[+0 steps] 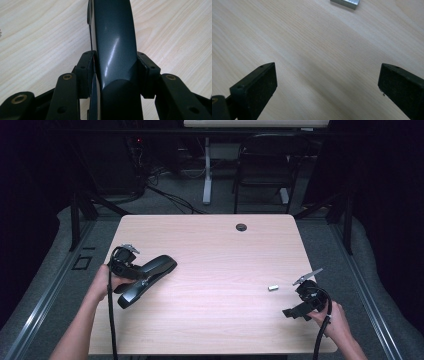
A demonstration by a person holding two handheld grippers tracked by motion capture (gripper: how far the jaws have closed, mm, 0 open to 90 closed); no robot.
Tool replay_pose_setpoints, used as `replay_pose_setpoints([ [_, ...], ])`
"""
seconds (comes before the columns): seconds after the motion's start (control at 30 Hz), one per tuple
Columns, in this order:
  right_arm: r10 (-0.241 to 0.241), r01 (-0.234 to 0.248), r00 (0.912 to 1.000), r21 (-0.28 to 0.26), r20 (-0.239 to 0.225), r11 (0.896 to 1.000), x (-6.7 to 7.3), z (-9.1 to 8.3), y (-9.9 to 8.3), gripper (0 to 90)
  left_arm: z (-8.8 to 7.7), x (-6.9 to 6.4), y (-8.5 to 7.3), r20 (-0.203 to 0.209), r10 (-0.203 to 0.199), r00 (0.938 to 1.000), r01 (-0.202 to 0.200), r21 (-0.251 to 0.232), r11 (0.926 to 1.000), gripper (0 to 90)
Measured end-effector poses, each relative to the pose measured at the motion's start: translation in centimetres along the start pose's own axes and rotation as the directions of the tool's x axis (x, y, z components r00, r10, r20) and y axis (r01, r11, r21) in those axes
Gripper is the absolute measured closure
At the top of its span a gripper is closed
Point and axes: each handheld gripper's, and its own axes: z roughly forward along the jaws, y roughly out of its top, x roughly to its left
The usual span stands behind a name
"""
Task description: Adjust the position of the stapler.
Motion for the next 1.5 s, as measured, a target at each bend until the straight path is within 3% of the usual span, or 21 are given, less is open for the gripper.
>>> replay_pose_setpoints([
  [0.33,-0.013,0.013,0.9999,0.011,0.004,1.0,-0.1,0.0,0.0,2.0,0.1,-0.8,0.1,-0.007,-0.027,0.9996,0.027,0.002,0.9996,54.5],
  [0.5,0.004,-0.004,0.9998,-0.011,-0.018,1.0,-0.1,0.0,0.0,2.0,0.2,-1.2,0.0,-0.001,-0.045,0.999,0.045,-0.004,0.999,54.5],
  [0.87,0.002,-0.002,0.9998,-0.023,-0.019,1.0,-0.1,0.0,0.0,2.0,0.4,-2.5,0.3,0.001,-0.049,0.9988,0.049,0.002,0.9988,54.4],
  [1.27,0.0,0.0,1.0,-0.019,-0.002,1.0,0.0,0.1,0.0,2.0,0.8,-3.7,0.7,-0.013,-0.081,0.9967,0.081,0.007,0.9967,54.4],
  [1.5,-0.003,0.003,0.9999,-0.003,-0.017,1.0,0.1,0.0,0.1,1.9,1.0,-4.6,1.1,-0.02,-0.104,0.9944,0.104,0.012,0.9945,54.4],
])
